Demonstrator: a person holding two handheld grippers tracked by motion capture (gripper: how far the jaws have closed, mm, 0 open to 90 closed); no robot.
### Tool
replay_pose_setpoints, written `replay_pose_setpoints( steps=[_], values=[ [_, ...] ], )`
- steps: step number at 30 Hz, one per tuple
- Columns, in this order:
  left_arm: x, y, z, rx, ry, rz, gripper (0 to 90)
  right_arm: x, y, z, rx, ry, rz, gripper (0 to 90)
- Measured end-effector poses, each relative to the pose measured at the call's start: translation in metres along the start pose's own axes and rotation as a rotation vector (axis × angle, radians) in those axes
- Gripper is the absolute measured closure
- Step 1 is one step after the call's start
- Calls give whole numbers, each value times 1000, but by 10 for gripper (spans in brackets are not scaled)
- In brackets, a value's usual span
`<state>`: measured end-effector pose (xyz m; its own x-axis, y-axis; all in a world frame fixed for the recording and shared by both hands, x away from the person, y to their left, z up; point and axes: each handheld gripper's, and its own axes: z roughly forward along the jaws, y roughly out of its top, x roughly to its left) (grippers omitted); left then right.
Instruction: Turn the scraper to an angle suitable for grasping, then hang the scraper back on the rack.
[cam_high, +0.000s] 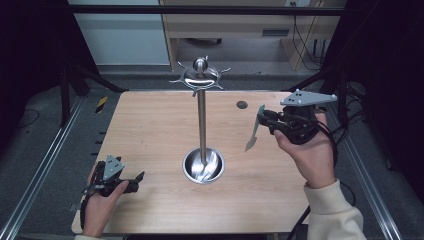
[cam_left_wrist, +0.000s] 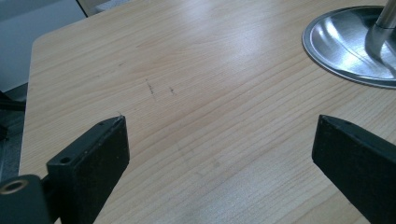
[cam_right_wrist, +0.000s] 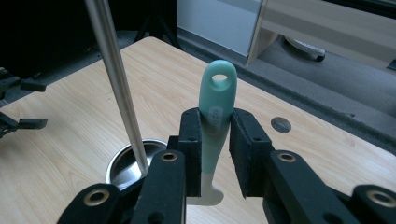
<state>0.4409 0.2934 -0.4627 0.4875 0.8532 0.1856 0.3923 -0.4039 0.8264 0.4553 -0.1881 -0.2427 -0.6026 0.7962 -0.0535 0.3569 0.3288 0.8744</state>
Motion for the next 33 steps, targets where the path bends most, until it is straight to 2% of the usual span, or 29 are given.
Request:
replay_pose_setpoints(
  steps=[24,33],
  values=[
    [0,0,0,0,0,1,38,22,26,-6,-32,59,-66,749],
    [0,0,0,0,0,0,38,29,31,-2,-26,76,-84,749]
  ],
)
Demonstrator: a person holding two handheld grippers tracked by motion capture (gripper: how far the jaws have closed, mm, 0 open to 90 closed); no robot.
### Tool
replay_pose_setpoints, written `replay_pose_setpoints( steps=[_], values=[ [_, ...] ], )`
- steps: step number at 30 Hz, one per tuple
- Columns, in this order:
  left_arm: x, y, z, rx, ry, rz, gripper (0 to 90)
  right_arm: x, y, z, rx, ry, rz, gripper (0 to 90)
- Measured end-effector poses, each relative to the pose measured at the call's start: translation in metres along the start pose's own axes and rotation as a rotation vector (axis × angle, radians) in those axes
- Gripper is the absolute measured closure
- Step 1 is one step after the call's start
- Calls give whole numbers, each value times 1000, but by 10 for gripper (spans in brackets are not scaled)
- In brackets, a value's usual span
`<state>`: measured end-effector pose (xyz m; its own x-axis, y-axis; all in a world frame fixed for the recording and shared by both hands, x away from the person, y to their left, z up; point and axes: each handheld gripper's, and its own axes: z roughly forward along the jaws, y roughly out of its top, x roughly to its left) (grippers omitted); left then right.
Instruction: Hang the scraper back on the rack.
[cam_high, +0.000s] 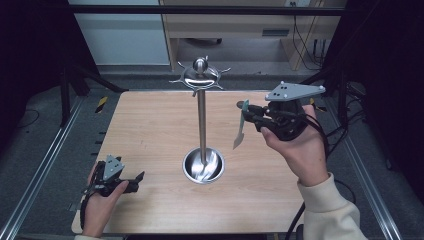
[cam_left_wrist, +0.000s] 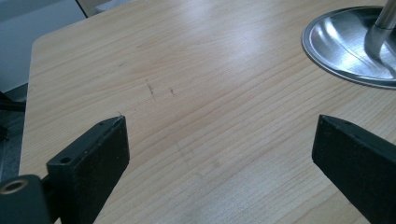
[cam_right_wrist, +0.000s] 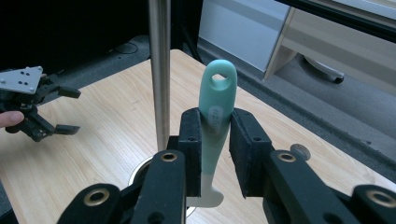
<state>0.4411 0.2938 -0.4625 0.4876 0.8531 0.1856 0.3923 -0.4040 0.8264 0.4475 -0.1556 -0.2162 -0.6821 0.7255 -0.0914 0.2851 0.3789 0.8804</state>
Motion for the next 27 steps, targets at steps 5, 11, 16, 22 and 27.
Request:
replay_pose_setpoints(
  steps=[5,11,16,22,27],
  values=[
    [0,0,0,1,-1,2,38,3,7,-1,-5,16,-16,748],
    [0,0,0,1,-2,3,38,7,15,-3,-9,38,-30,748],
    [0,0,0,3,-4,5,38,9,20,-2,-9,50,-39,748],
    [-1,0,1,5,-5,6,38,11,29,-3,-8,73,-54,748],
    [-1,0,1,5,-5,6,38,11,35,-3,-4,88,-60,748]
  ],
)
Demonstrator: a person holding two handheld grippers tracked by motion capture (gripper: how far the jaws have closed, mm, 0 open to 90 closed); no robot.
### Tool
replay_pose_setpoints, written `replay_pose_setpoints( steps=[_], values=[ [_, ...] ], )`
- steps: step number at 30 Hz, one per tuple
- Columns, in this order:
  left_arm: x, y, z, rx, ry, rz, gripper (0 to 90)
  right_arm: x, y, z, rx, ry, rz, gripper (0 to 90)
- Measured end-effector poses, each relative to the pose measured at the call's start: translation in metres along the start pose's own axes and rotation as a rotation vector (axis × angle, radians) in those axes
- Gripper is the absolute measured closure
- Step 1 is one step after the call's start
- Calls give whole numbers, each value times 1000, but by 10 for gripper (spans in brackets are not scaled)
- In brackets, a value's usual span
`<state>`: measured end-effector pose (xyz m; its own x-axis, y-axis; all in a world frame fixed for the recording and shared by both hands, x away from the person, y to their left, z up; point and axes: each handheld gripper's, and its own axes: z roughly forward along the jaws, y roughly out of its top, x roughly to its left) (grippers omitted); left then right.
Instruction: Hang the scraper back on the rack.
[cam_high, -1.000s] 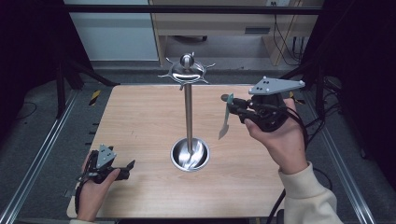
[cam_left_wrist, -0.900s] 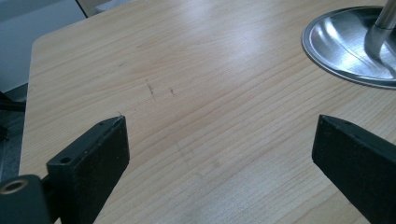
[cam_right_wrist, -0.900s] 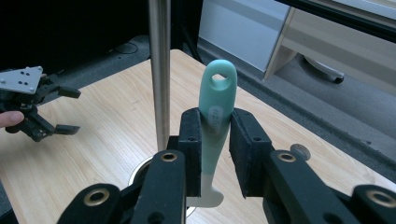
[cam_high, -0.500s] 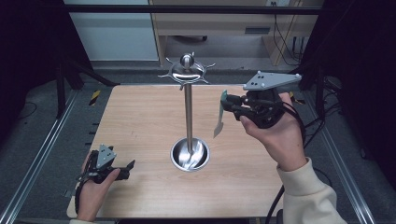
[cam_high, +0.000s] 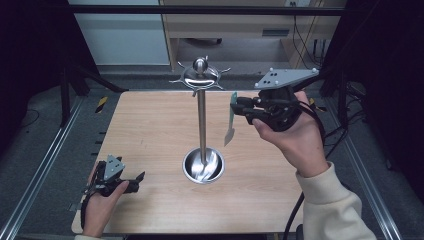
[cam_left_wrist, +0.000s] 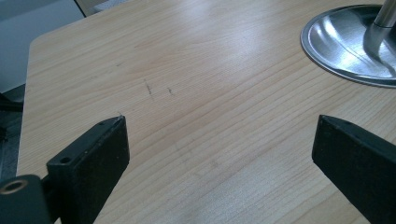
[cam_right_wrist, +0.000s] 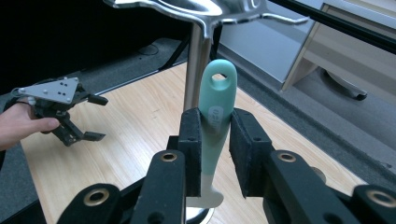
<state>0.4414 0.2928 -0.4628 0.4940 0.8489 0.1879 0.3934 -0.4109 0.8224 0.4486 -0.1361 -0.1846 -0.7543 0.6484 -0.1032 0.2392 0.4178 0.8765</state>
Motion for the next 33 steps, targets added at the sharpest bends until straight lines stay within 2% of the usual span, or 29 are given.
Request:
replay_pose_setpoints(
  steps=[5,33],
  values=[
    [0,0,0,1,0,1,38,-1,7,2,8,11,-3,748],
    [-1,0,1,5,-1,5,38,0,17,10,38,34,-10,746]
  ],
)
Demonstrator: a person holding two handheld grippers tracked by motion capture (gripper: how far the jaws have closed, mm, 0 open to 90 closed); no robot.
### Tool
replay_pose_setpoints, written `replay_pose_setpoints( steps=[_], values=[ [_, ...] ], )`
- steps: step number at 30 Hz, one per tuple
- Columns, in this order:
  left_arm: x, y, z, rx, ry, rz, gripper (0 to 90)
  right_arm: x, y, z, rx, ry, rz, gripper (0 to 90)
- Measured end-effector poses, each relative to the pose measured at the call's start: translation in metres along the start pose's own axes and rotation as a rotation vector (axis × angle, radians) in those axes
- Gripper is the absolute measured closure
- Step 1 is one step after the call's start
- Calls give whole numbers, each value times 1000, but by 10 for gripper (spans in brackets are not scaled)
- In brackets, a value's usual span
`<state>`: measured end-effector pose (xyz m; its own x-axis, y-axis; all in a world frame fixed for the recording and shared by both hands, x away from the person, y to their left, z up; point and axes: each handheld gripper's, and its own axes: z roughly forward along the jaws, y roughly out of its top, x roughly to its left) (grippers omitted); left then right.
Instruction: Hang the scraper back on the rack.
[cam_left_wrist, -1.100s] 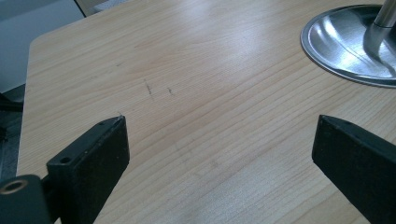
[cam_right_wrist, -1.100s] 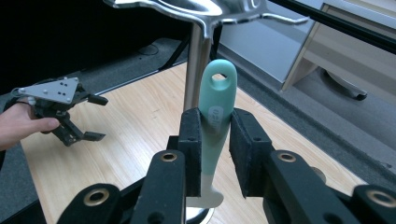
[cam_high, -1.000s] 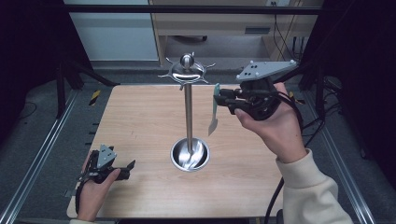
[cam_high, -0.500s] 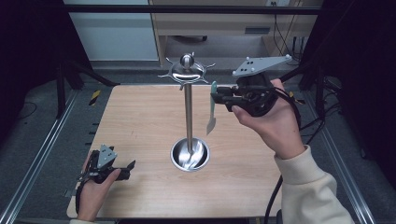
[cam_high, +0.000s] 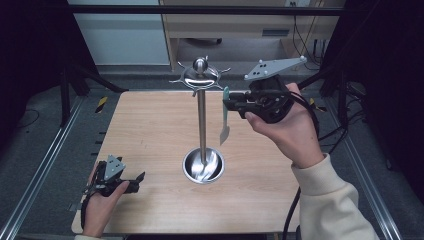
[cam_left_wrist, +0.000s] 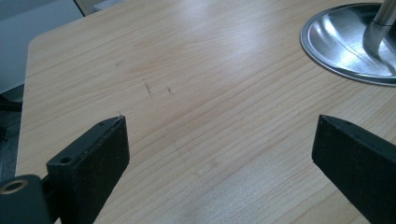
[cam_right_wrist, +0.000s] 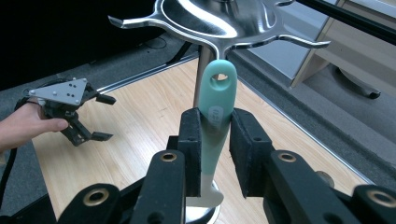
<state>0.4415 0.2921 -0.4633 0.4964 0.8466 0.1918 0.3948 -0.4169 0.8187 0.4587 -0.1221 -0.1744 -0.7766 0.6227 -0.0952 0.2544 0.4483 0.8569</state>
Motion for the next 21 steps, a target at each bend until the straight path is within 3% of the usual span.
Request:
replay_pose_setpoints(
  steps=[21],
  values=[
    [0,0,0,0,-1,1,38,-1,4,10,17,15,11,745]
  ],
)
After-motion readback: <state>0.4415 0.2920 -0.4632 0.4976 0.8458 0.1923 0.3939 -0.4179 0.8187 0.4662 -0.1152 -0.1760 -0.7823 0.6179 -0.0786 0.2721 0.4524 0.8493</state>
